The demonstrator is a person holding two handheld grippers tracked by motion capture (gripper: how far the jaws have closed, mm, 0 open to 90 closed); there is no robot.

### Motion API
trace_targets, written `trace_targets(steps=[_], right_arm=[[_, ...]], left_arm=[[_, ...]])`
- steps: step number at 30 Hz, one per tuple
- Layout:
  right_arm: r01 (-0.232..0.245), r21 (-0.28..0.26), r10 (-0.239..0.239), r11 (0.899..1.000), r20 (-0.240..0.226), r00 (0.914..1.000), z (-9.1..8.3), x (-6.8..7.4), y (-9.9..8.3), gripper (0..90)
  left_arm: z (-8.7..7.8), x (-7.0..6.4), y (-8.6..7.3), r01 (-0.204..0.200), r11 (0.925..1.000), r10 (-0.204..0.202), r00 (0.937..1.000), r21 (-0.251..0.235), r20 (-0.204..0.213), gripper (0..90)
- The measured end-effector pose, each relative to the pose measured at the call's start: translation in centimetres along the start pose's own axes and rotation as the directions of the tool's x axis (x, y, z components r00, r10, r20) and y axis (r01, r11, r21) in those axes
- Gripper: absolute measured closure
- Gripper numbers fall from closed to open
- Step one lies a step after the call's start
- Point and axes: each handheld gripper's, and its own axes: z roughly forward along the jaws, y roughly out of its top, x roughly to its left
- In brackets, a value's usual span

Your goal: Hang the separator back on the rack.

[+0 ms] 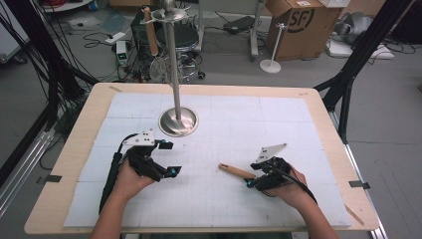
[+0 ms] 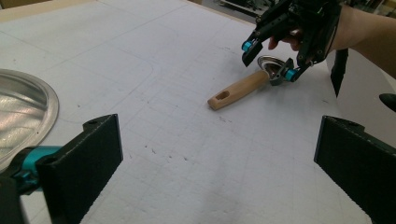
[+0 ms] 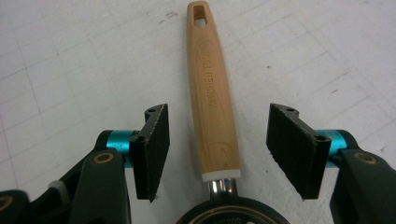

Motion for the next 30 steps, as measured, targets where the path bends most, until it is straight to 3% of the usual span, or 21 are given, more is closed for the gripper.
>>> trace_targets(steps=[5, 9, 14, 17, 23, 30], right_arm=[[0.005, 0.027, -0.005, 1.000, -0.003, 1.0000, 0.5, -0.1, 0.3, 38.9], [0.023, 0.092, -0.024, 0.996, 0.014, 0.9996, 1.3, 0.2, 0.4, 38.4], [0.021, 0.100, -0.022, 0.995, 0.010, 0.9997, 1.4, 0.2, 0.4, 39.8], [0.029, 0.123, -0.031, 0.992, 0.011, 0.9995, 1.1, 0.2, 0.4, 42.2], [0.032, 0.137, -0.031, 0.990, -0.005, 0.9995, 0.6, 0.2, 0.2, 56.3], [0.043, 0.165, -0.043, 0.985, -0.005, 0.9991, 0.5, 0.1, 0.3, 59.9]], left_arm=[[0.0, 0.0, 0.0, -0.005, 1.0000, 0.005, 1.0000, 0.006, -0.001, 1.6], [-0.1, 0.0, 0.0, -0.001, 1.0000, 0.002, 1.0000, 0.004, -0.002, 1.6], [-0.1, 0.0, 0.0, -0.003, 1.0000, 0.003, 1.0000, 0.005, -0.001, 1.6], [0.0, -0.1, 0.0, -0.001, 1.0000, 0.001, 1.0000, 0.002, -0.001, 1.6], [-0.1, -0.1, 0.0, -0.008, 1.0000, 0.008, 1.0000, 0.006, -0.004, 1.6], [-0.1, -0.1, 0.0, -0.008, 1.0000, 0.008, 1.0000, 0.006, -0.003, 1.6]])
